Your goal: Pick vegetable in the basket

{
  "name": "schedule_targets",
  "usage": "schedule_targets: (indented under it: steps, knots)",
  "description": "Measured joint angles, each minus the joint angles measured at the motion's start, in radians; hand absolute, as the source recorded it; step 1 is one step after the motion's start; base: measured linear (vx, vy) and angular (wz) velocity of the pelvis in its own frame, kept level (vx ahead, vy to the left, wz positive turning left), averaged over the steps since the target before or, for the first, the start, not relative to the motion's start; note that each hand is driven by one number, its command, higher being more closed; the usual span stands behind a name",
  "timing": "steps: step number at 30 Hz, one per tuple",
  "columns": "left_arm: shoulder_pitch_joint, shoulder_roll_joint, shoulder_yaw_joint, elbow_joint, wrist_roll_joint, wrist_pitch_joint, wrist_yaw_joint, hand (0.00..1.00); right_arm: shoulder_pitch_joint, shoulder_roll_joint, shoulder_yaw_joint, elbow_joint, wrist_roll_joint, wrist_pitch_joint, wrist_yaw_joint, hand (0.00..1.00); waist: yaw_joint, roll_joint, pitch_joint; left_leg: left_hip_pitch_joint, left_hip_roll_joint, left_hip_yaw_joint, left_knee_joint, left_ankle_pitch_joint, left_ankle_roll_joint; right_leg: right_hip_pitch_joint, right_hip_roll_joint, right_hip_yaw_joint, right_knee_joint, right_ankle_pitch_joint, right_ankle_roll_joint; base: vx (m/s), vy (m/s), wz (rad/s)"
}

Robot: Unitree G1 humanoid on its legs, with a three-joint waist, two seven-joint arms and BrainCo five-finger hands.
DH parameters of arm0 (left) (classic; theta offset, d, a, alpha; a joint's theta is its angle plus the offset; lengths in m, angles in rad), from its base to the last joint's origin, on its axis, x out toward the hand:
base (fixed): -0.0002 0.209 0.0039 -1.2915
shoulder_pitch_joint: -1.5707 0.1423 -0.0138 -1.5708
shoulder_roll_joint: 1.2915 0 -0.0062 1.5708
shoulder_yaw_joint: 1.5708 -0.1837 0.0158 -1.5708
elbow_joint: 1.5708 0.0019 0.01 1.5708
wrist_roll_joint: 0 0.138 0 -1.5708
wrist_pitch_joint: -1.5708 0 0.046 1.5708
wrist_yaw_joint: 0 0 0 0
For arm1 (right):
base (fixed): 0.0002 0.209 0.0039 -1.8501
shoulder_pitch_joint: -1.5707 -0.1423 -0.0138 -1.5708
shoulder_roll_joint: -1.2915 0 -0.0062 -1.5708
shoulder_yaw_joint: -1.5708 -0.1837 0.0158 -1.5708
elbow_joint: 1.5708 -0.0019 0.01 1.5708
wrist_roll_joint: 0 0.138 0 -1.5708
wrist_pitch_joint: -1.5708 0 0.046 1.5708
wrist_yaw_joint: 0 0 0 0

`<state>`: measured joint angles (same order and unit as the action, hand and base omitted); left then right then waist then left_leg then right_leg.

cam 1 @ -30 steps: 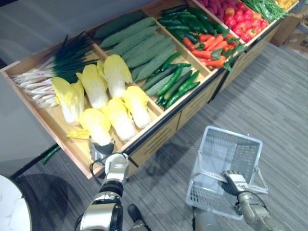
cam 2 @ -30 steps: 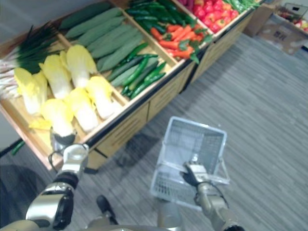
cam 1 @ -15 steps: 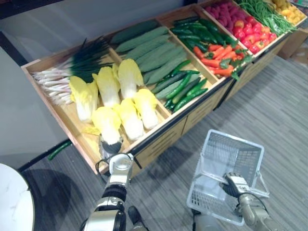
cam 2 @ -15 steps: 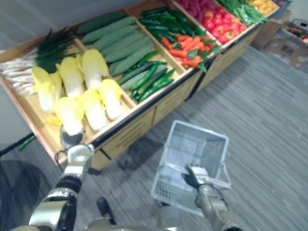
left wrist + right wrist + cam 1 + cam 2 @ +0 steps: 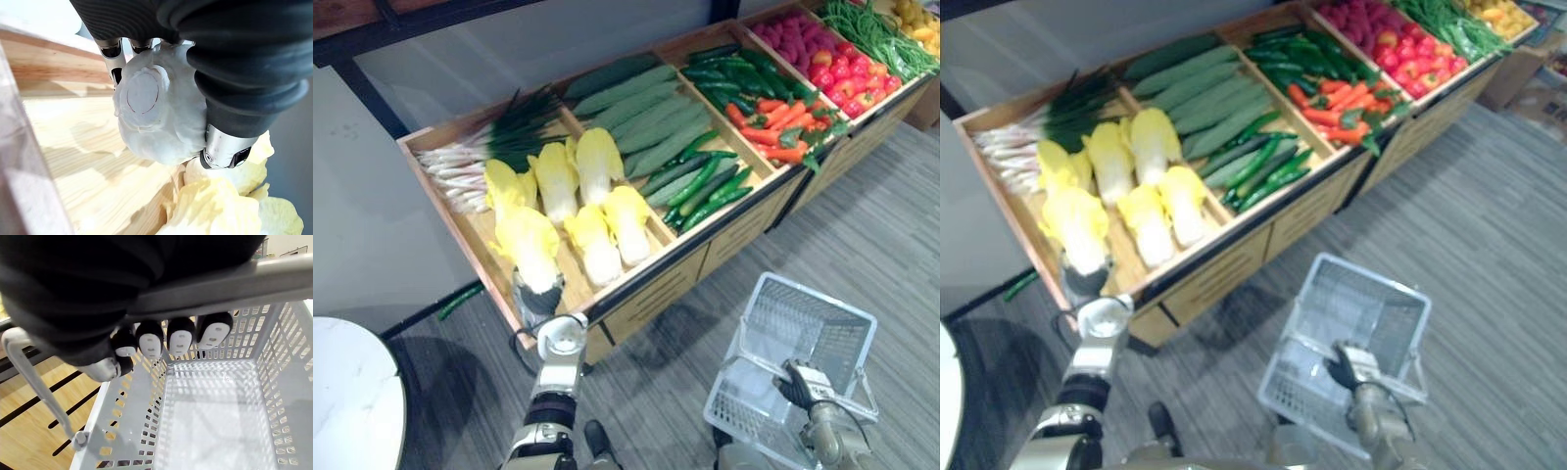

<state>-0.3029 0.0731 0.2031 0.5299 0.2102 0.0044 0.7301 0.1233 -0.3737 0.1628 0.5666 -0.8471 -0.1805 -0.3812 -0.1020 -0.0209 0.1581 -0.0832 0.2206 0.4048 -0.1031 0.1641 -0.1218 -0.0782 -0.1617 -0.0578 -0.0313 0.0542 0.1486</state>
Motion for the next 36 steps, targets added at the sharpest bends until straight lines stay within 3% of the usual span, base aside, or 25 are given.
schedule_targets:
  steps: [7, 13, 27, 36]
  knots:
    - [0.045, 0.021, 0.058, -0.172, 0.089, 0.009, 0.012, 1.0, 0.005, 0.0, -0.02, 0.0, 0.0, -0.01, 0.023, 1.0, 0.008, 0.003, -0.002, 0.003, 0.0, 0.0, 0.001, 0.0, 0.0, 0.003, 0.0, -0.001, 0.0, 0.001, 0.002, 0.0, 0.0, 0.0]
    - [0.1, 0.05, 0.073, -0.312, 0.203, 0.019, 0.001, 1.0, 0.024, -0.002, -0.076, 0.0, 0.002, -0.03, 0.043, 1.0, 0.026, 0.027, -0.022, 0.016, 0.001, -0.005, -0.001, -0.008, -0.011, 0.018, 0.0, -0.006, 0.0, -0.005, 0.002, 0.0, -0.003, 0.01]
    - [0.199, 0.097, -0.004, -0.436, 0.245, -0.018, -0.163, 1.0, -0.046, -0.063, -0.16, 0.12, 0.043, -0.013, 0.092, 1.0, 0.03, 0.031, -0.031, 0.018, -0.009, -0.04, -0.001, -0.007, -0.005, 0.046, -0.009, -0.046, 0.0, -0.024, 0.005, 0.01, -0.007, 0.08]
    - [0.243, 0.162, -0.127, -0.531, 0.243, -0.094, -0.269, 1.0, -0.095, -0.102, -0.195, 0.207, 0.11, 0.003, 0.135, 1.0, 0.025, 0.034, -0.033, 0.025, -0.017, -0.033, -0.001, -0.009, -0.004, 0.048, -0.017, -0.04, 0.001, -0.027, 0.009, 0.02, -0.003, -0.02]
